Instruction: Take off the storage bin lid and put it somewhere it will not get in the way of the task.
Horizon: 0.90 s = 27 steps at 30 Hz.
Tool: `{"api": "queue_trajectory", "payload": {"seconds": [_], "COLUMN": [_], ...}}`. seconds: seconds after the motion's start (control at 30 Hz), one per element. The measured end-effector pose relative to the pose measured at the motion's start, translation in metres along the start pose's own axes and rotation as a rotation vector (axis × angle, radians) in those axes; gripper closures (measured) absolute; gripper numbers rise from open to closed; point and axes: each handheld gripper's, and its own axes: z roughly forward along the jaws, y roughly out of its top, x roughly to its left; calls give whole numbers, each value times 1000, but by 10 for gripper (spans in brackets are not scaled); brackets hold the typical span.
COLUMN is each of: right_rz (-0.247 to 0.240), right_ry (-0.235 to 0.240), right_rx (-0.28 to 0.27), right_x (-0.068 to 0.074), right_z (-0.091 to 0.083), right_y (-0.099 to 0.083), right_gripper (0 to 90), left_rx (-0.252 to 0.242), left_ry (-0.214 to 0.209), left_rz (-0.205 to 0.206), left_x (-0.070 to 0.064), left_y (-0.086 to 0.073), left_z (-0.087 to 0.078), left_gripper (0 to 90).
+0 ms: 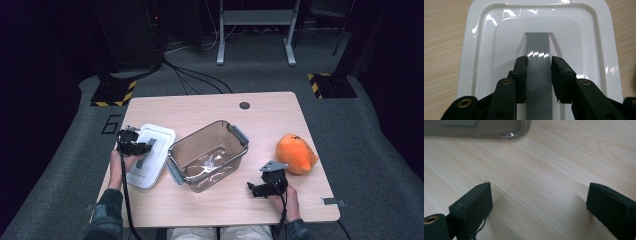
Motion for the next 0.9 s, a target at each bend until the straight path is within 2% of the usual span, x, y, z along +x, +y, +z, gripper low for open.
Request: {"api": "queue_trajectory", "payload": {"seconds": [0.23,0.3,0.53,0.63,0.73,0.77,0.9], "right_rz": [0,0,-3,-3,0,-4,-2], "right_ry": [0,0,0,0,0,0,1], "right_rx": [0,0,0,-1,0,-1,-1], "right_x": [0,0,0,0,0,0,0], "right_z": [0,0,0,0,0,0,0], "right_y": [0,0,0,0,0,0,0], "right_gripper": [59,59,60,60,60,61,60], "left_rx": [20,35,60,57,54,50,43], "left_ry": [13,38,71,72,91,89,95], "left_rz": [1,7,9,5,10,-9,-7], "left_x": [2,2,3,4,7,9,12], "left_y": [-1,-2,0,2,7,8,11], "left_z": [9,14,26,28,33,34,35], "left_gripper": [667,667,666,667,666,666,664]}}
